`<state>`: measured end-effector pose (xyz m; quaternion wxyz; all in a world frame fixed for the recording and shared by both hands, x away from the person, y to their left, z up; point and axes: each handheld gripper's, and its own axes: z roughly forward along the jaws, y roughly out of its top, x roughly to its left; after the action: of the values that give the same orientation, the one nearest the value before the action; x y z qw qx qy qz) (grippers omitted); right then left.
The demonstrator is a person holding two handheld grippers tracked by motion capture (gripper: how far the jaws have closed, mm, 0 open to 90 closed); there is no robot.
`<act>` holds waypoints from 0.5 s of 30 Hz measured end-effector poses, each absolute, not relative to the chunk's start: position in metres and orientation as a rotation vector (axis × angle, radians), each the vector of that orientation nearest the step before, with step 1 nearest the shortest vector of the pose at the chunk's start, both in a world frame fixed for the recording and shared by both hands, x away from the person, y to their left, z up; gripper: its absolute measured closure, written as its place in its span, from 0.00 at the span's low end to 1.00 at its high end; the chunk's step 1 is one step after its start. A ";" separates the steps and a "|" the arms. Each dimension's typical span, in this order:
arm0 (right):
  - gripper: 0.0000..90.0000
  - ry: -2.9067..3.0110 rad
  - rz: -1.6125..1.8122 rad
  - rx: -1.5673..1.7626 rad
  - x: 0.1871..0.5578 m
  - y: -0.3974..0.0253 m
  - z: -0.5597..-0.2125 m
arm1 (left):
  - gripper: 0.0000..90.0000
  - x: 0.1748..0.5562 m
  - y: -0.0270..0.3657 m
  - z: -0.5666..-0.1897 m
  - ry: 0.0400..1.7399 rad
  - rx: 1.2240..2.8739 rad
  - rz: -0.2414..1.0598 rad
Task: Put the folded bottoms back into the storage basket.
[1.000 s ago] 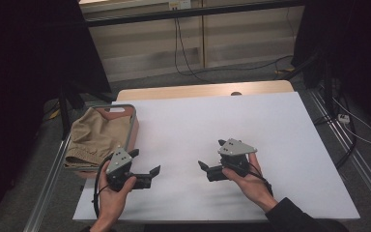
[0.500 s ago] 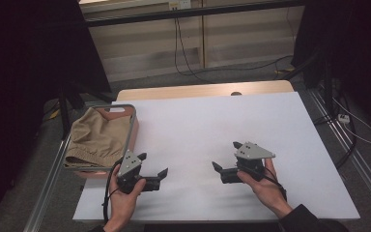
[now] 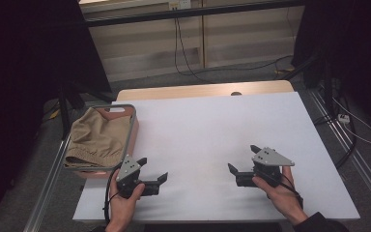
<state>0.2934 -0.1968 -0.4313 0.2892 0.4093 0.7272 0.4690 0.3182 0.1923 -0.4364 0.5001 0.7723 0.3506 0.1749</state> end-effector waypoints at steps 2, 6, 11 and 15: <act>0.04 1.921 1.252 1.106 0.291 -0.200 -0.431 | 0.07 0.318 0.193 -0.436 0.845 1.868 0.433; 0.04 1.892 1.248 1.125 0.287 -0.208 -0.431 | 0.07 0.317 0.193 -0.436 0.842 1.865 0.437; 0.04 1.866 1.231 1.155 0.280 -0.219 -0.432 | 0.07 0.316 0.195 -0.434 0.832 1.861 0.448; 0.04 1.852 1.228 1.166 0.276 -0.223 -0.431 | 0.07 0.314 0.197 -0.432 0.826 1.836 0.456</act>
<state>0.2760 -0.2234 -0.4311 0.3110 0.4417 0.7014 0.4650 0.3136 0.1973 -0.4320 0.5131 0.7633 0.3436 0.1898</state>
